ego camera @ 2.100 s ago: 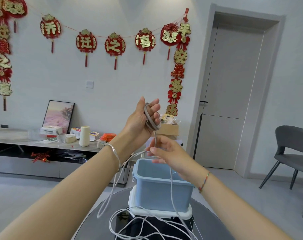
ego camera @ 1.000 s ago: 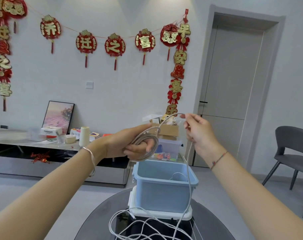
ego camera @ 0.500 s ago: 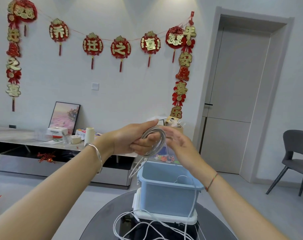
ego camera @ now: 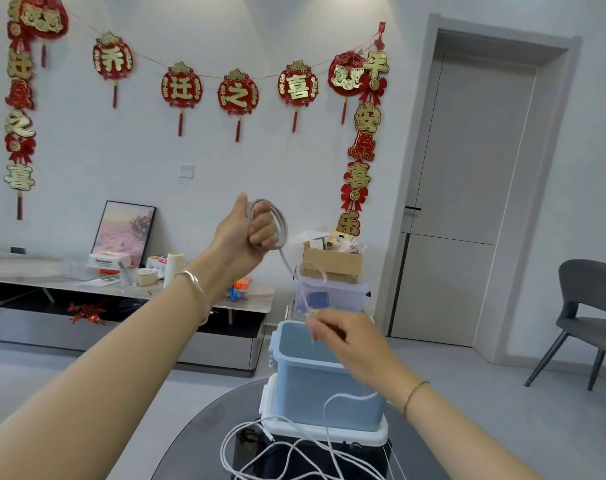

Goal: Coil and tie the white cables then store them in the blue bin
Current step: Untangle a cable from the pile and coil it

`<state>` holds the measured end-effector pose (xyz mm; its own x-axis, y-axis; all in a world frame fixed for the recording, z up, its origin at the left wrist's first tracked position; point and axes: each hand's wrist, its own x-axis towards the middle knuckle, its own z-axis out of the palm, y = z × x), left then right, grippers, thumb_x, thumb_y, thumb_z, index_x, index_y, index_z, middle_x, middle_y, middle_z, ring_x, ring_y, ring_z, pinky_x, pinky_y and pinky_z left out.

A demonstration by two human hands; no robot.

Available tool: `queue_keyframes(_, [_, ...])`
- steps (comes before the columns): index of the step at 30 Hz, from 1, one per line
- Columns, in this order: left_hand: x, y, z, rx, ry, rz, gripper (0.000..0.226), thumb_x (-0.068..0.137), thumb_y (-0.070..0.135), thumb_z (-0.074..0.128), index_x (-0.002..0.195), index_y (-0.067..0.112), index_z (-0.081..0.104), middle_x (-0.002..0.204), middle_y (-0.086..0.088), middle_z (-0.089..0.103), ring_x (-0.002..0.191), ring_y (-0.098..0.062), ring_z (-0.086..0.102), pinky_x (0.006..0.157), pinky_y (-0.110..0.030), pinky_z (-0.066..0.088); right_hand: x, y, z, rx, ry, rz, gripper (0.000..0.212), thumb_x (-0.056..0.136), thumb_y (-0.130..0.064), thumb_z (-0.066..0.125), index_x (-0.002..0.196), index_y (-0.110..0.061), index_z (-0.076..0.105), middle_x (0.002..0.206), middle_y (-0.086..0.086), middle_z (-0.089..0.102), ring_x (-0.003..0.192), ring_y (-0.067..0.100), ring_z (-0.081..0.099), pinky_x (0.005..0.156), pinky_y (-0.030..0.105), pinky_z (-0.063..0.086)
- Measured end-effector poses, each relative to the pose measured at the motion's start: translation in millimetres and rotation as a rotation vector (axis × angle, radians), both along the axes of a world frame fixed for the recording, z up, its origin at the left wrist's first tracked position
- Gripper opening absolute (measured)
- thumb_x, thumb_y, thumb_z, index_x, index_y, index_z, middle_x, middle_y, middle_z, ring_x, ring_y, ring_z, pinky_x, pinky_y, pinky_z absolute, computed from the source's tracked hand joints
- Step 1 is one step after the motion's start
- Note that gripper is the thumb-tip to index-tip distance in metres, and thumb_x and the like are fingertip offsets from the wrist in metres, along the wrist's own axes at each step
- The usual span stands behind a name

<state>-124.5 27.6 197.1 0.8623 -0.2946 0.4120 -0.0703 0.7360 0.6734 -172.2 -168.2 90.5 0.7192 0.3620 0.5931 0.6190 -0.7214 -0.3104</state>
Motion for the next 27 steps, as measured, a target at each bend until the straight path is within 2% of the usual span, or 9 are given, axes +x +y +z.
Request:
queue_keyframes(2, [13.8, 3.7, 0.4, 0.026, 0.028, 0.167, 0.054, 0.102, 0.050, 0.012, 0.065, 0.018, 0.035, 0.034, 0.007, 0.024, 0.027, -0.006, 0.022, 0.032, -0.018, 0.023, -10.1, 2.6, -6.2, -0.002, -0.065, 0.060, 0.039, 0.093, -0.052, 0.038, 0.068, -0.024, 0.049, 0.053, -0.005, 0.042, 0.051, 0.011, 0.039, 0.053, 0.027, 0.029])
queue_keyframes(5, [28.6, -0.2, -6.9, 0.122, 0.076, 0.367, 0.054, 0.101, 0.051, 0.013, 0.073, 0.016, 0.042, 0.036, 0.008, 0.026, 0.029, -0.007, 0.027, 0.036, -0.017, 0.028, -24.2, 11.7, -3.8, -0.050, -0.147, 0.121, 0.038, 0.094, -0.048, 0.035, 0.065, -0.024, 0.036, 0.054, -0.002, 0.038, 0.051, 0.013, 0.036, 0.052, 0.028, 0.028])
queue_keyframes(8, [32.6, -10.3, -17.2, 0.336, 0.002, 0.564, 0.053, 0.103, 0.046, 0.016, 0.079, 0.013, 0.050, 0.035, 0.010, 0.030, 0.029, -0.006, 0.033, 0.043, -0.022, 0.028, -38.1, 24.6, 5.0, -0.117, -0.252, 0.185, 0.034, 0.095, -0.041, 0.038, 0.065, -0.029, 0.030, 0.050, -0.006, 0.031, 0.049, 0.012, 0.031, 0.050, 0.025, 0.024])
queue_keyframes(12, [34.3, -12.7, -41.6, 0.757, -0.265, 0.729, 0.062, 0.104, 0.040, 0.021, 0.073, 0.000, 0.058, 0.035, 0.008, 0.043, 0.033, 0.000, 0.041, 0.043, -0.016, 0.033, -52.5, 25.8, 28.9, 0.227, -0.277, 0.258, 0.038, 0.094, -0.035, 0.041, 0.062, -0.015, 0.041, 0.050, 0.003, 0.036, 0.045, 0.013, 0.031, 0.047, 0.021, 0.025])
queue_keyframes(14, [32.3, -11.3, -56.8, 0.907, -0.310, 0.627, 0.060, 0.103, 0.040, 0.023, 0.073, 0.006, 0.061, 0.041, 0.006, 0.053, 0.036, -0.003, 0.046, 0.043, -0.013, 0.037, -51.7, 17.7, 44.9, 0.404, -0.318, 0.231, 0.045, 0.095, -0.035, 0.039, 0.063, -0.003, 0.044, 0.050, 0.003, 0.035, 0.046, 0.009, 0.030, 0.047, 0.019, 0.026])
queue_keyframes(18, [15.9, -18.1, -77.9, 1.093, -0.352, 0.294, 0.057, 0.103, 0.040, 0.021, 0.076, 0.009, 0.059, 0.059, -0.006, 0.067, 0.049, -0.014, 0.059, 0.052, -0.020, 0.047, -35.0, -4.1, 67.8, 0.593, -0.342, 0.091, 0.043, 0.101, -0.030, 0.038, 0.065, -0.007, 0.043, 0.054, -0.005, 0.035, 0.051, 0.005, 0.030, 0.051, 0.016, 0.027])
queue_keyframes(22, [-11.1, -31.4, -87.0, 1.300, -0.435, 0.099, 0.062, 0.103, 0.045, 0.016, 0.079, 0.009, 0.061, 0.048, 0.001, 0.059, 0.048, -0.015, 0.053, 0.057, -0.021, 0.048, -17.8, -24.8, 81.5, 0.704, -0.318, -0.004, 0.041, 0.102, -0.028, 0.035, 0.065, -0.013, 0.044, 0.051, -0.010, 0.034, 0.050, 0.005, 0.028, 0.050, 0.016, 0.026])
queue_keyframes(24, [-23.3, -34.8, -86.4, 1.315, -0.472, 0.000, 0.065, 0.102, 0.048, 0.015, 0.077, 0.010, 0.062, 0.040, 0.002, 0.047, 0.044, -0.014, 0.044, 0.055, -0.018, 0.044, -10.5, -34.7, 86.9, 0.761, -0.304, -0.052, 0.041, 0.102, -0.028, 0.035, 0.064, -0.015, 0.043, 0.051, -0.011, 0.033, 0.049, 0.005, 0.027, 0.048, 0.016, 0.026])
queue_keyframes(27, [-33.8, -33.7, -78.6, 1.125, -0.413, -0.324, 0.064, 0.101, 0.046, 0.017, 0.076, 0.006, 0.060, 0.038, 0.005, 0.032, 0.037, -0.010, 0.027, 0.042, -0.017, 0.031, 1.4, -48.1, 86.7, 0.828, -0.238, -0.140, 0.041, 0.102, -0.031, 0.035, 0.065, -0.016, 0.042, 0.055, -0.004, 0.031, 0.050, 0.009, 0.025, 0.050, 0.021, 0.025])
